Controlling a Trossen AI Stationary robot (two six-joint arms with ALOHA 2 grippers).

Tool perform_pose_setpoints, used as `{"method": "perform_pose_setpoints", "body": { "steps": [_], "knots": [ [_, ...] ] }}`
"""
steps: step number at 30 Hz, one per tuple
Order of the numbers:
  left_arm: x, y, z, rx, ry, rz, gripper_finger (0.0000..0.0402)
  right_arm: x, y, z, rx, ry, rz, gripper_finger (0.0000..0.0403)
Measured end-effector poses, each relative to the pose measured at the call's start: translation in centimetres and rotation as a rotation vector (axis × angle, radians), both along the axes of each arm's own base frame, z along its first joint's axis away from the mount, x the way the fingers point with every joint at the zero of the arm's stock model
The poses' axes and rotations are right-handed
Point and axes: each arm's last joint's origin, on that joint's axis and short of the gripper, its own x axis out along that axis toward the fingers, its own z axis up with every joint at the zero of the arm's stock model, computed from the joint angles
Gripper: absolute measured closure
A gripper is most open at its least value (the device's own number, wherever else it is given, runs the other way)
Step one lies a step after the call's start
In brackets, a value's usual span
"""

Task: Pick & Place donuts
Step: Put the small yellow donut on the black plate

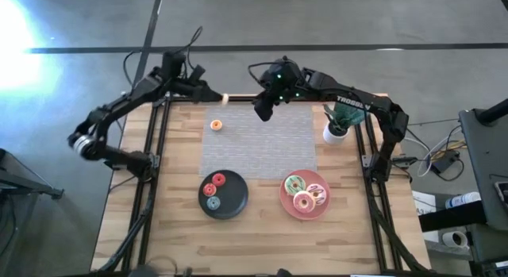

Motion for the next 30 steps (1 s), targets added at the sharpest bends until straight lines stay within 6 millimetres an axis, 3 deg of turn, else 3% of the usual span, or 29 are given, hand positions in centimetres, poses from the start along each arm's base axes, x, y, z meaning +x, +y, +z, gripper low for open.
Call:
{"method": "perform_pose_setpoints", "body": {
  "steps": [7, 12, 16, 18, 21, 25, 30],
  "knots": [
    [0.1, -4.4, -0.5, -0.023, -0.186, -0.063, 0.0402, 0.6, 1.1, 0.5, -0.024, -0.086, 0.271, 0.0284],
    [-0.1, -6.5, -0.7, 0.007, -0.406, -0.026, 0.0402, 1.1, 1.9, 0.7, 0.0, -0.13, 0.345, 0.0284],
    [-1.0, -6.9, -1.1, 0.02, -0.599, 0.37, 0.0402, 1.2, 1.9, 1.0, 0.05, -0.161, 0.301, 0.0284],
    [-1.5, -7.1, -1.5, 0.11, -0.618, 0.583, 0.0402, 1.3, 1.8, 1.1, 0.068, -0.178, 0.283, 0.0284],
    [-1.9, -7.5, -1.8, 0.257, -0.602, 0.744, 0.0401, 1.5, 2.1, 1.6, 0.039, -0.206, 0.285, 0.0284],
    [-1.6, -7.8, -1.9, 0.324, -0.547, 0.761, 0.0402, 2.0, 3.4, 2.7, -0.194, -0.197, 0.273, 0.0285],
    [-0.9, -7.9, -0.6, 0.475, -0.495, 0.756, 0.0401, 3.0, 5.1, 3.8, -0.59, -0.152, 0.182, 0.0284]
  ]
}}
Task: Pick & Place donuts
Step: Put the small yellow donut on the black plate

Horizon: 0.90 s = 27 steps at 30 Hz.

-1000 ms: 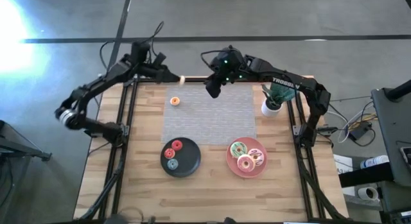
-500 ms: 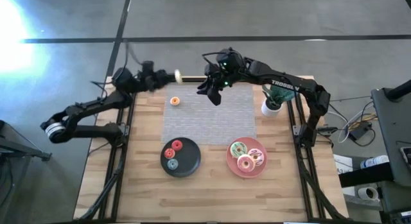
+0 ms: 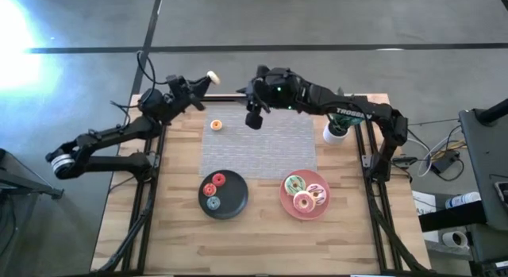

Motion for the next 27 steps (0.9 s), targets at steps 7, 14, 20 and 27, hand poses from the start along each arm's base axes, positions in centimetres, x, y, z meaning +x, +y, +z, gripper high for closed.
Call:
{"method": "perform_pose_setpoints", "body": {
  "steps": [7, 14, 20, 27],
  "knots": [
    [0.8, 0.3, 2.6, 0.145, 0.087, 0.053, 0.0401, 0.5, -0.6, 1.1, -0.026, -0.147, -0.046, 0.0253],
    [1.6, 0.8, 4.2, 0.238, 0.124, 0.06, 0.0401, 0.5, -0.9, 1.9, -0.137, -0.183, -0.081, 0.0181],
    [3.1, 1.5, 4.4, 0.242, 0.134, -0.019, 0.0401, 0.5, -1.5, 2.0, -0.166, -0.199, -0.152, 0.014],
    [5.2, 1.7, 4.4, 0.26, 0.163, -0.06, 0.0401, 0.4, -1.8, 1.9, -0.121, -0.22, -0.198, 0.0136]
  ]
}}
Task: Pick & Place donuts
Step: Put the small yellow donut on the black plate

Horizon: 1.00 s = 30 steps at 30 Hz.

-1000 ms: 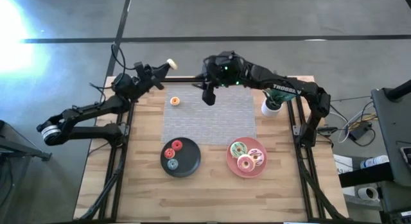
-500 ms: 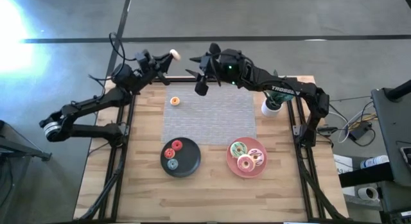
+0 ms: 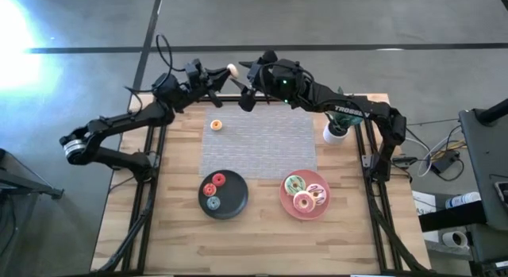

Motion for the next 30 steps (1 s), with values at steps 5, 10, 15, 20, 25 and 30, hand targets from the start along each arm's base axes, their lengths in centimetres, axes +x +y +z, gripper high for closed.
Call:
{"method": "perform_pose_setpoints", "body": {
  "steps": [5, 10, 15, 20, 25, 30],
  "knots": [
    [0.9, 0.1, 0.3, 0.016, 0.01, -0.009, 0.0401, -0.1, -0.1, -0.1, 0.018, -0.006, -0.042, 0.0145],
    [1.0, 0.2, 0.3, 0.015, 0.013, -0.007, 0.0401, -0.2, -0.2, -0.5, 0.039, 0.025, -0.092, 0.0163],
    [1.0, 0.1, 0.2, 0.011, 0.02, -0.009, 0.0401, -0.2, -0.2, -0.6, 0.057, 0.024, -0.095, 0.019],
    [1.2, 0.1, -0.2, -0.026, 0.053, -0.013, 0.0401, -0.2, -0.2, -0.7, 0.058, 0.029, -0.094, 0.022],
    [1.2, 0.1, -0.5, -0.045, 0.071, -0.016, 0.0388, -0.2, -0.2, -0.8, 0.062, 0.04, -0.095, 0.0259],
    [1.3, 0.2, -0.6, -0.068, 0.08, -0.015, 0.034, -0.2, -0.1, -1.0, 0.089, 0.051, -0.096, 0.0309]
  ]
}}
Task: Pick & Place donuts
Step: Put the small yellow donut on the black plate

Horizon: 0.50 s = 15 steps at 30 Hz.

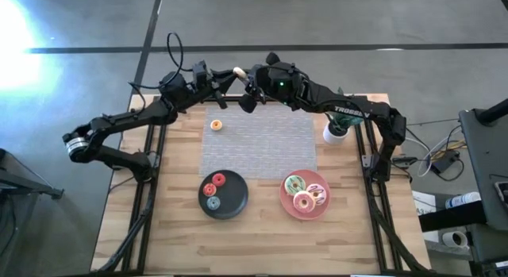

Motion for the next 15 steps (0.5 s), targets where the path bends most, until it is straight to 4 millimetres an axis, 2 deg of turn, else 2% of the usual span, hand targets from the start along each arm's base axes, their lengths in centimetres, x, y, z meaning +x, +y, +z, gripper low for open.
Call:
{"method": "perform_pose_setpoints", "body": {
  "steps": [4, 8, 15],
  "knots": [
    [0.0, 0.0, -0.4, -0.061, 0.029, -0.004, 0.0305, -0.1, 0.0, -0.4, 0.012, 0.04, 0.001, 0.0349],
    [-0.7, -0.5, -1.6, -0.171, 0.192, -0.015, 0.0292, -0.3, 0.0, -0.9, 0.029, 0.095, -0.007, 0.0376],
    [-3.2, -2.3, -3.7, -0.447, 0.465, -0.002, 0.0291, -0.8, 0.4, -2.7, 0.105, 0.271, 0.018, 0.0388]
  ]
}}
